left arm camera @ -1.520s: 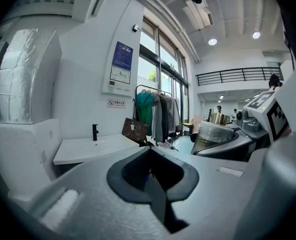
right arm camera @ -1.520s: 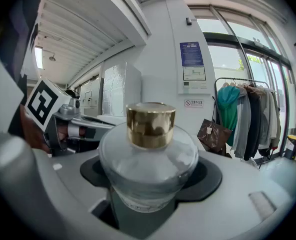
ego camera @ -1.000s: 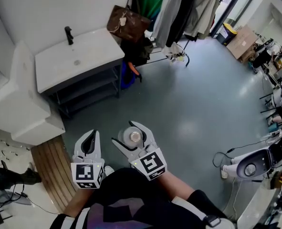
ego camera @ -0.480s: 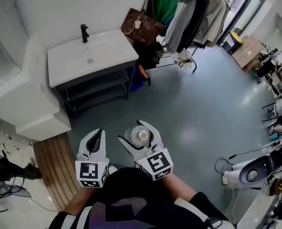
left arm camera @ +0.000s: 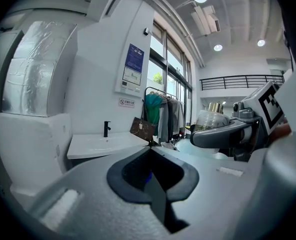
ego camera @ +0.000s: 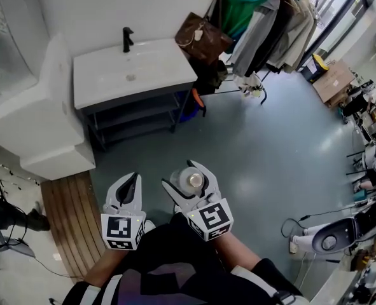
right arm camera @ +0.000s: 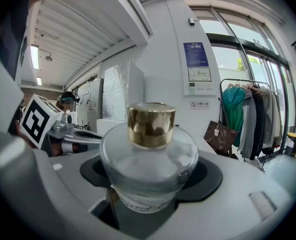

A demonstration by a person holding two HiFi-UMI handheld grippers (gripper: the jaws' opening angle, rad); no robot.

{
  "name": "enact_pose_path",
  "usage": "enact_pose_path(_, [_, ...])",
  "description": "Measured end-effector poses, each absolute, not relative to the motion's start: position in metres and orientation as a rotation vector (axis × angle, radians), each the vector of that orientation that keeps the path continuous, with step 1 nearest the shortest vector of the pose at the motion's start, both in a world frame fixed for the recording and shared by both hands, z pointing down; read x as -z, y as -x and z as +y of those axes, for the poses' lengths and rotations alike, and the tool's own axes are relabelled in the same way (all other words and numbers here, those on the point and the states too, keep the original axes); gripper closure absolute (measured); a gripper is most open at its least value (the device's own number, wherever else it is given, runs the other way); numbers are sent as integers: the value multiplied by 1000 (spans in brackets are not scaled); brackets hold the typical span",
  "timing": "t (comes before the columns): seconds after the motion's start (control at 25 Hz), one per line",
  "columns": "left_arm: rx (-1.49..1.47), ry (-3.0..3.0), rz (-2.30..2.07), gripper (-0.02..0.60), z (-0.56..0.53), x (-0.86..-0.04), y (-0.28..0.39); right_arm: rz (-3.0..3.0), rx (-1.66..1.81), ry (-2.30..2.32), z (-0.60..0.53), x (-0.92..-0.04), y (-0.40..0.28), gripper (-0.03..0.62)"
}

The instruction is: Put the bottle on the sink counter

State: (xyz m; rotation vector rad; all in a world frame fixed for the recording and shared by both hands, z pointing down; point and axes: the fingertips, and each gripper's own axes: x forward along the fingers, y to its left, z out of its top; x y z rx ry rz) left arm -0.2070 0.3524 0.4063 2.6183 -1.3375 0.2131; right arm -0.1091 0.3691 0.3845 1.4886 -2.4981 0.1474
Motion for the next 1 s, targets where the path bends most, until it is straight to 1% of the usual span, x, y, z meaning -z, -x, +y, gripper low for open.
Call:
enact_pose_path(0.32, [-236, -2587, -1394, 583, 319, -413, 208, -2535, -155, -1434, 329, -393, 109, 249])
enact_pose_path(0.64, [-268, -2558, -1456, 583, 262, -408, 182, -2567, -101, -1382, 268, -391, 85, 249])
enact_pose_path(1.0, [-316, -2529, -1512, 584, 205, -406, 146, -2617, -116, -1338, 207, -393, 51, 249])
